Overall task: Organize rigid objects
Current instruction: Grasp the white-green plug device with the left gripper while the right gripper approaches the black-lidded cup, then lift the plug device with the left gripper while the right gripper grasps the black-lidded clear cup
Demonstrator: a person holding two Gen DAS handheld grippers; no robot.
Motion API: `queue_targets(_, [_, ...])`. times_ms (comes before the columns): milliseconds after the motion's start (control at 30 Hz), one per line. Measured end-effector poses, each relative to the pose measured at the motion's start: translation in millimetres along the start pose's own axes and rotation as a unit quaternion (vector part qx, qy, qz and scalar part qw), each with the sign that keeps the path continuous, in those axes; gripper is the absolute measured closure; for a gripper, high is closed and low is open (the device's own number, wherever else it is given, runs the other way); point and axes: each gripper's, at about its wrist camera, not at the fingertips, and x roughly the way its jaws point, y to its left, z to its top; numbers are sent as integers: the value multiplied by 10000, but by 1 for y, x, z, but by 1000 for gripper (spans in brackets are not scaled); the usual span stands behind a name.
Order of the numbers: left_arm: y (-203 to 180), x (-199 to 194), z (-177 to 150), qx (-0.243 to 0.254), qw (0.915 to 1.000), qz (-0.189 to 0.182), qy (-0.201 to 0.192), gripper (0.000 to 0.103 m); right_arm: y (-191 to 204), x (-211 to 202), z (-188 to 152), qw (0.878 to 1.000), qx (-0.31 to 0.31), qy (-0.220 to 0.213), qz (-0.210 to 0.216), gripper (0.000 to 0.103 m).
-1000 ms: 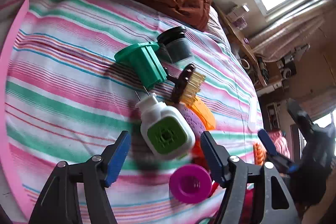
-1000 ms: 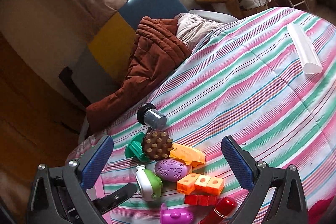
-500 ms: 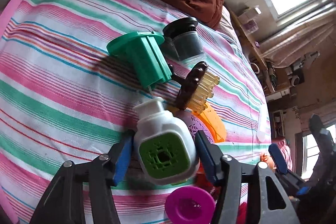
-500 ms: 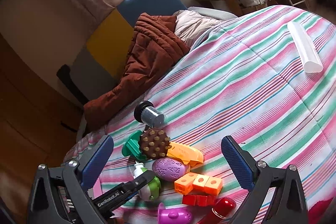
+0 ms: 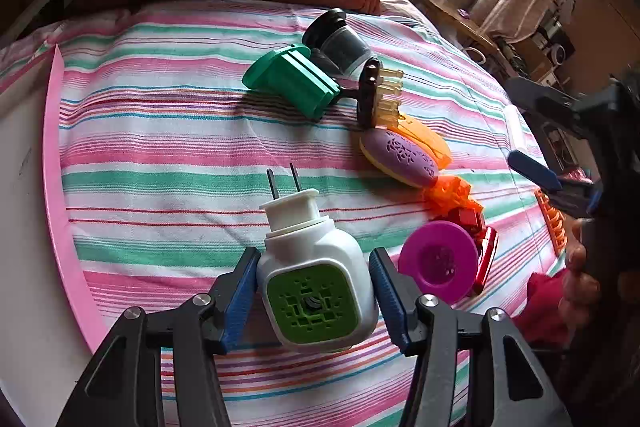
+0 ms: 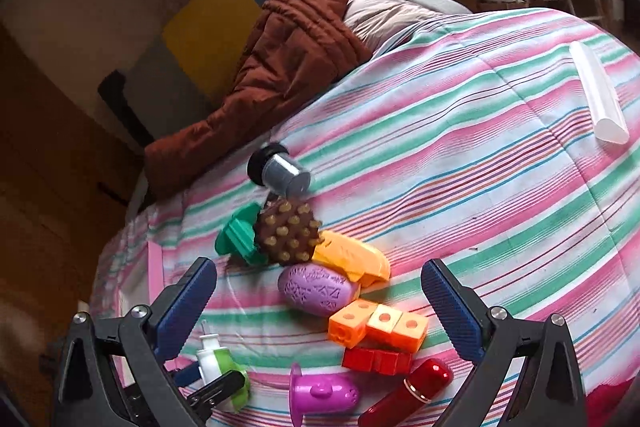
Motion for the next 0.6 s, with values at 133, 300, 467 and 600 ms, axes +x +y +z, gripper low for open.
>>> queue_targets(133, [0,9,8,-44,10000,-50,-30,46,19,8,1,9986,-441,281,-112,11])
queue_targets(300, [-2,22,12,-92,9998,-154,-32,50,53,26,32,9903,-1295,363,-361,19])
queue_targets(467, [0,22,8,-48,9995,-254,-200,50,84,88,66,9695,-2165,921,-681,22])
queue_targets(600, [1,22,6,8,9992,-298,-275,50,98,141,78,9490,-2637,1430,-966,27])
